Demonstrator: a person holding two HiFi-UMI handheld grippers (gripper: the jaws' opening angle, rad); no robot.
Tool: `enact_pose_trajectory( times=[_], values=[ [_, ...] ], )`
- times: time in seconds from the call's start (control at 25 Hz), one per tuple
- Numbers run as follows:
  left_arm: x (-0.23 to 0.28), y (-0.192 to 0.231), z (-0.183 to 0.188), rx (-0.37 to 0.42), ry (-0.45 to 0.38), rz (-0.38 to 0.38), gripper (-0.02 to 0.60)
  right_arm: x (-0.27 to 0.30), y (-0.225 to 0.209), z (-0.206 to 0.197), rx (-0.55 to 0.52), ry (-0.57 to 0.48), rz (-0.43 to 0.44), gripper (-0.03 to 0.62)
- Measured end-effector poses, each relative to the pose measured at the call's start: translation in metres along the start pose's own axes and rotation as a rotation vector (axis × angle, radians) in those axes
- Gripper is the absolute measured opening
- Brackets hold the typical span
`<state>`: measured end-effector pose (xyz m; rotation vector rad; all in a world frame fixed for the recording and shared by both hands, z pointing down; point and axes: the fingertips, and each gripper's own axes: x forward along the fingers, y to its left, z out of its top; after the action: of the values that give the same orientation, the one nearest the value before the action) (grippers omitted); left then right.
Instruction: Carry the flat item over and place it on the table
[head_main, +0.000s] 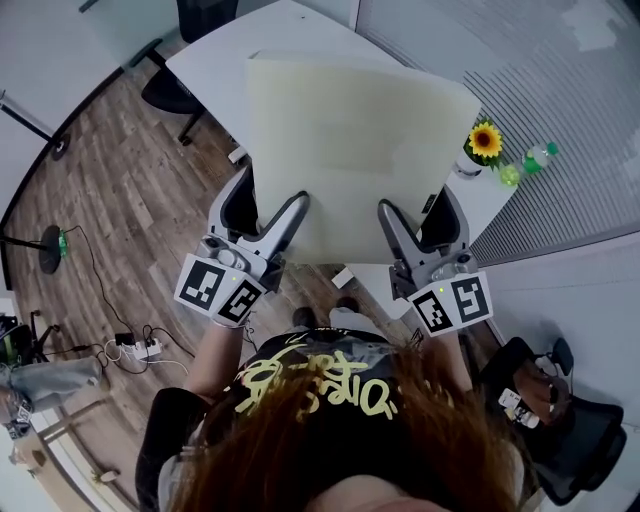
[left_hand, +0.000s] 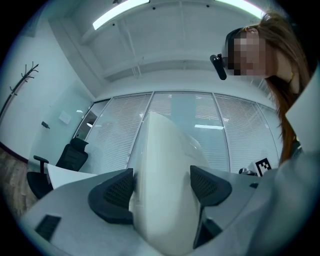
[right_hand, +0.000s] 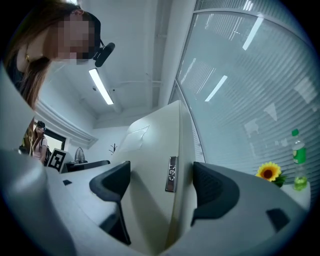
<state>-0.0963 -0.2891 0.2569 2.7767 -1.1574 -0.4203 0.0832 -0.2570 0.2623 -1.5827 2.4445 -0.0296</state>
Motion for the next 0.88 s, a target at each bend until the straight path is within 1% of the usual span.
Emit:
enact_pose_trajectory(
  times=[0.16,0.28,0.48,0.68,0.88],
  values=[
    [0.014,-0.004,-0.001,0.008,-0.014,0.021,0.354,0.005,-0.016,0.005,-0.003,0.0,0.027,0.374],
    [0.024,-0.005,-0.009,0.002,-0.016,0.036,0.354,0.009,-0.029,0.002,-0.002,0.005,0.037,0.374],
    [0.03,0.002,-0.013,-0.007,-0.013,0.059,0.354,0.019,-0.036,-0.001,0.004,0.016,0.047,0.374],
    [0.04,0.003,-0.026,-0.017,0.001,0.075,0.356,0.021,-0.05,-0.009,0.036,0.034,0.046,0.374],
    [0.043,0.016,-0.038,-0.048,0.022,0.092,0.356,0.032,-0.054,-0.021,0.041,0.064,0.041,0.374]
  ],
)
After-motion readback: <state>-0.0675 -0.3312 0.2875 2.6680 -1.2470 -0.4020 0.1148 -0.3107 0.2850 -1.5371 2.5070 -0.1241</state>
